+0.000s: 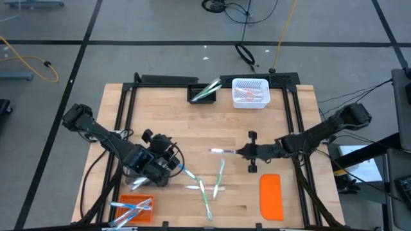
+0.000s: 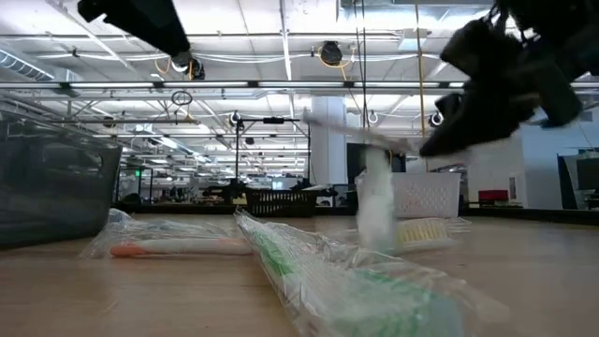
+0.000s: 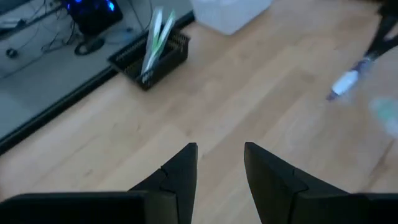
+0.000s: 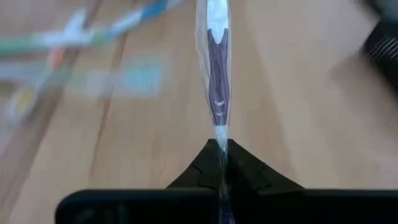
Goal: Pick & Place Toothbrushes
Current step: Put the violet toothbrush into the transparent bin
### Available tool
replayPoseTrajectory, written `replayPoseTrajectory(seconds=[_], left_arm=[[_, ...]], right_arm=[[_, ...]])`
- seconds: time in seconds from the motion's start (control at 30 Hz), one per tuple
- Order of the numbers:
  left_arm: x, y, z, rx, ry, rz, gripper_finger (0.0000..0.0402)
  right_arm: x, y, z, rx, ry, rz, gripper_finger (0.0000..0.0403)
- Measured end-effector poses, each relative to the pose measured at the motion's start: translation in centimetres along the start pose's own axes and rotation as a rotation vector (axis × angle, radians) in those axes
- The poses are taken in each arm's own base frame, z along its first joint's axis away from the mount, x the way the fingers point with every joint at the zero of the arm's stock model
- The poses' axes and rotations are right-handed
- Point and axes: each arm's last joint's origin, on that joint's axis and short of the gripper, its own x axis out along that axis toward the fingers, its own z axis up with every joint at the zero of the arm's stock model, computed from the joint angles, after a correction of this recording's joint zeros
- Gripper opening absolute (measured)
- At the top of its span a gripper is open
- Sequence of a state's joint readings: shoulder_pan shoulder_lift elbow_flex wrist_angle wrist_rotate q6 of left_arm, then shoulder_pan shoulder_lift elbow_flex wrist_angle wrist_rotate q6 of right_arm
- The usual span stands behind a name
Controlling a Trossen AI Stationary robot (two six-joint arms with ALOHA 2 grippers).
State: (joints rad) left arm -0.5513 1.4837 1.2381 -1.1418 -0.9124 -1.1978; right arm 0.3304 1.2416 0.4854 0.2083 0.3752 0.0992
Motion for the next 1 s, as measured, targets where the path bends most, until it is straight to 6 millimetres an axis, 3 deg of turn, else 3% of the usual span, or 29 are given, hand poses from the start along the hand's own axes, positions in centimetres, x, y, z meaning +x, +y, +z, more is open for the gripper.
replayPoseTrajectory(seconds=[0.23,0.6,1.0], left_arm=[[0.1,-1.0,1.1,0.033,-0.157,-0.016,0.0136],[-0.7,-3.3,3.6,0.039,-0.41,-0.034,0.0136],[-0.7,-4.7,8.8,0.14,-0.574,-0.318,0.0136]], right_arm=[[-1.9,-2.1,2.7,0.015,-0.206,-0.088,0.0001],[-4.1,-2.9,6.1,0.002,-0.551,-0.13,0.0],[-5.0,-2.9,7.3,-0.024,-0.705,-0.08,0.0]])
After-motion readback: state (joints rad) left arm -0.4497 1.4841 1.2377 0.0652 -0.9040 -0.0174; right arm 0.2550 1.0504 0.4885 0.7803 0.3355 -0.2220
